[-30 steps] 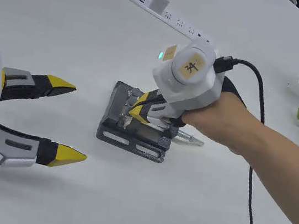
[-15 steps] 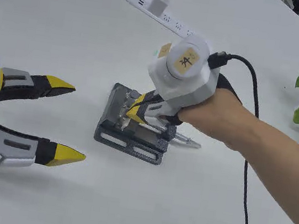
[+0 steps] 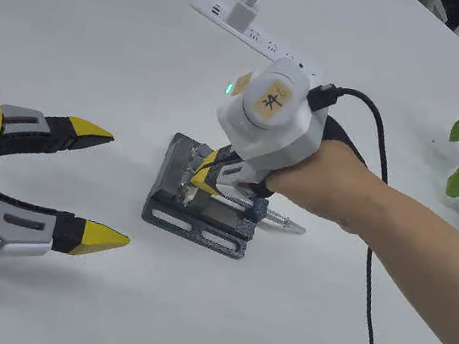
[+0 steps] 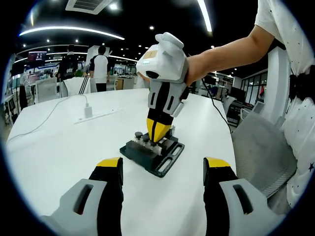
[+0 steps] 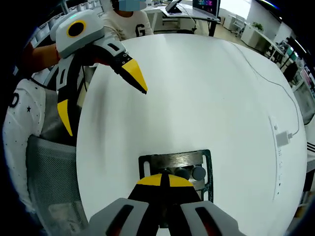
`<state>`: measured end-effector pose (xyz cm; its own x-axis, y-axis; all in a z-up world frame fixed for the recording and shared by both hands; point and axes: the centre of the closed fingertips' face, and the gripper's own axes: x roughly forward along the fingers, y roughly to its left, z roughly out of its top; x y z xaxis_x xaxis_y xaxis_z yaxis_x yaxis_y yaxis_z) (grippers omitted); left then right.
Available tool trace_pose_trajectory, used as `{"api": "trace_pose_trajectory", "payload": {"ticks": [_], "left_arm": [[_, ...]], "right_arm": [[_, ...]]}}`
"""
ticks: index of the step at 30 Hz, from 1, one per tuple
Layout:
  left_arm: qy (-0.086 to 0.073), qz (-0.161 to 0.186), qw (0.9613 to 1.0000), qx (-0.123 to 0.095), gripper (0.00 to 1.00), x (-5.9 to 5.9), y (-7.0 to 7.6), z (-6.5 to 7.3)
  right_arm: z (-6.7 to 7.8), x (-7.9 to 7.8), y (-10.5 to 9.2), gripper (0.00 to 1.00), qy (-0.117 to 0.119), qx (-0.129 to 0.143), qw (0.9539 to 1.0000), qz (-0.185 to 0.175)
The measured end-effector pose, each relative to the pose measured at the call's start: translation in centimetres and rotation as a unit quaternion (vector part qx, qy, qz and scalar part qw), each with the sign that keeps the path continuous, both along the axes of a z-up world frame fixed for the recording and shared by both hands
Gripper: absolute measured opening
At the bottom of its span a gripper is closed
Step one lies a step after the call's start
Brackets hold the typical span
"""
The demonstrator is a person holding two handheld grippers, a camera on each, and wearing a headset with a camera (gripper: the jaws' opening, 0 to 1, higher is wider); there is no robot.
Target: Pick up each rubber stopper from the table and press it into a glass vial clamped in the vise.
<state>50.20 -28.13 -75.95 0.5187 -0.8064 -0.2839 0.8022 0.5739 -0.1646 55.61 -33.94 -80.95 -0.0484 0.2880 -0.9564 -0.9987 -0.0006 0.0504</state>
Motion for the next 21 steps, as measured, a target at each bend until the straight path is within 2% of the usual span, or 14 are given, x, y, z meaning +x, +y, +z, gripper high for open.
{"api": "trace_pose_trajectory", "payload": {"ticks": [2,6,14,21], "left_arm": [[0.000,0.001,1.0000,0.001,0.64,0.02,0.04,-0.03],[-0.001,0.003,1.0000,0.000,0.64,0.06,0.15,0.12],[-0.002,0.004,1.0000,0.003,0.64,-0.08,0.40,0.10],[-0.004,-0.003,1.0000,0.008,0.65,-0.11,-0.10,0.16]], "right_arm": [[-0.04,-0.07,0.04,0.00,-0.011,-0.011,0.9998,0.016],[-0.06,-0.07,-0.06,0.00,-0.016,-0.017,0.9996,0.014],[-0.01,-0.05,-0.13,0.00,-0.005,-0.014,0.9999,-0.009],[-0.05,-0.08,-0.12,0.00,-0.006,-0.024,0.9997,-0.006]]}}
